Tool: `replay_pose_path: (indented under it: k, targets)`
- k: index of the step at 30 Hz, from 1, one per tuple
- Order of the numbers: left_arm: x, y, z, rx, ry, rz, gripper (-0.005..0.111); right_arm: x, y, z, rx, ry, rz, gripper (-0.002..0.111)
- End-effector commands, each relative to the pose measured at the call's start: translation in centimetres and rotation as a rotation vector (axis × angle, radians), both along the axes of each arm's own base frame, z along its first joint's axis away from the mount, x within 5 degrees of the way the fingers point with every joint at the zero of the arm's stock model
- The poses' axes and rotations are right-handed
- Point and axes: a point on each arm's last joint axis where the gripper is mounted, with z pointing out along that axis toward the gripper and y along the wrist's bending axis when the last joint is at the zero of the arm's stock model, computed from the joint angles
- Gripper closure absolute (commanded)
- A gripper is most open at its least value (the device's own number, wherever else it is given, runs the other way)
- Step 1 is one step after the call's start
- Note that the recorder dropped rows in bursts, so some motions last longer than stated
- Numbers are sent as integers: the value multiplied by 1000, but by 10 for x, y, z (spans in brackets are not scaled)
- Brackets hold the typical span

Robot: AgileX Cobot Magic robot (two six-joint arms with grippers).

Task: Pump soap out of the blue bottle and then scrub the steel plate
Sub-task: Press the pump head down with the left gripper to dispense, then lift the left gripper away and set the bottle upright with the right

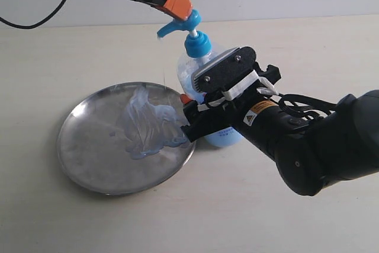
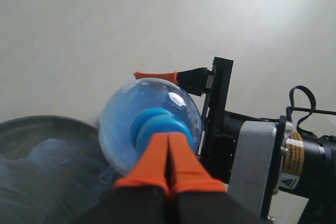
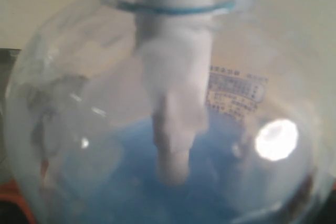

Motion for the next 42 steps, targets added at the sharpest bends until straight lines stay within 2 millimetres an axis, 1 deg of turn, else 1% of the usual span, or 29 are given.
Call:
replay_pose_path:
  k: [1,4,7,10,16,20,22,25,30,33,37,42]
  targets:
    - [-1,-1,-37,166,95,-48,107,2,4,10,-3,-85,40,108]
    - [1,-1,-39,170,92,-44,107,2,4,10,-3,-85,40,108]
    - [3,-2,-50,189,115,-46,107,2,4,10,-3,-85,40,108]
    - [4,-3,-55,195,125,-46,107,2,4,10,-3,-85,40,108]
    - [4,-3,-55,195,125,-46,107,2,4,10,-3,-85,40,108]
    - [3,-2,-48,181,101,-42,107,2,4,10,-3,-85,40,108]
    - [4,-2,-40,161,61,-32,107,2,4,10,-3,-85,40,108]
    - [3,-1,-16,119,-10,-27,107,3,4,10,-1,-83,32,108]
    - [-4,4,43,14,-168,-8,107,3,2,10,5,-78,13,108]
    - [-11,12,73,-35,-268,17,107,3,2,9,5,-73,10,108]
    - [-19,25,94,-30,-358,76,107,3,1,10,13,-69,-11,108]
    - [-27,37,110,-38,-396,136,107,4,-1,9,23,-60,-39,108]
